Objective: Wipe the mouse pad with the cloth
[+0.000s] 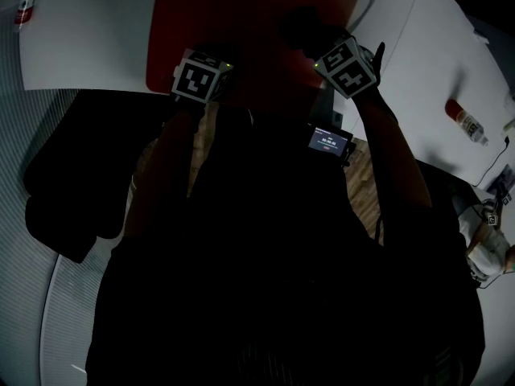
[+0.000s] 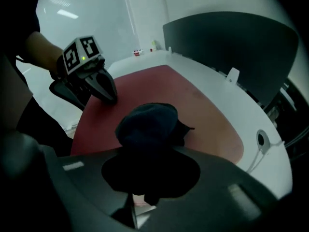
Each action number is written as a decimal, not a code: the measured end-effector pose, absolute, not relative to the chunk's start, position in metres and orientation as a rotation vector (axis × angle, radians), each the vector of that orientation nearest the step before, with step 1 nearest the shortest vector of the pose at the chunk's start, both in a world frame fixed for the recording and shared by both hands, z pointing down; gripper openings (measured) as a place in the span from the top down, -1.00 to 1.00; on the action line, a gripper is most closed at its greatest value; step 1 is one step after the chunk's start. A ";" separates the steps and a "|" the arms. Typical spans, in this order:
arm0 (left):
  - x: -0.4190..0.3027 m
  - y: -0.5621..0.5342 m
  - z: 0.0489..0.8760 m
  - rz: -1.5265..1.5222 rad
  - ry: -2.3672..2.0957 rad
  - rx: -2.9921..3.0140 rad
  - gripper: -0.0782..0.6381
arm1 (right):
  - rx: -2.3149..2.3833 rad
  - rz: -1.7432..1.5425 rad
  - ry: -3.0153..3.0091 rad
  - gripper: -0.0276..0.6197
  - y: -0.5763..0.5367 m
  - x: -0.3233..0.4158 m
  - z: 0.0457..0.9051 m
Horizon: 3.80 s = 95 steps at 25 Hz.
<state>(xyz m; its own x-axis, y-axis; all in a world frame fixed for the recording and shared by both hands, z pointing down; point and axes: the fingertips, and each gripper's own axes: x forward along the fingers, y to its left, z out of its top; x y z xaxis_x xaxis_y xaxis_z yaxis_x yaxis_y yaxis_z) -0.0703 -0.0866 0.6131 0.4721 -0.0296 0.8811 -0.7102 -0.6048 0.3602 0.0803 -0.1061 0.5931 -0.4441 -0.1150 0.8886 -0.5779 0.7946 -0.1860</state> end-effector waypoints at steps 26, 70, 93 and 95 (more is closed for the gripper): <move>-0.069 -0.089 0.617 1.148 -0.607 2.008 0.76 | 0.457 0.301 -1.871 0.71 -0.150 0.079 0.606; -0.068 -0.088 0.617 1.147 -0.633 2.017 0.76 | 0.091 0.191 -1.969 0.72 -0.017 -0.025 0.611; -0.075 -0.091 0.620 1.142 -0.667 2.020 0.76 | 0.312 0.318 -1.944 0.72 -0.051 -0.006 0.612; -0.076 -0.090 0.620 1.124 -0.662 2.014 0.76 | 0.284 0.339 -1.960 0.72 -0.033 -0.017 0.611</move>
<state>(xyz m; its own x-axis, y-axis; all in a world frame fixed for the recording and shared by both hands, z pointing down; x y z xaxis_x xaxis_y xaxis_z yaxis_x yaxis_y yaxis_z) -0.0758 -0.0899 0.6200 0.4866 -0.0854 0.8694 -0.7187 -0.6049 0.3428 -0.0174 -0.0330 0.6112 -0.3962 -0.0441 0.9171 -0.3493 0.9310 -0.1062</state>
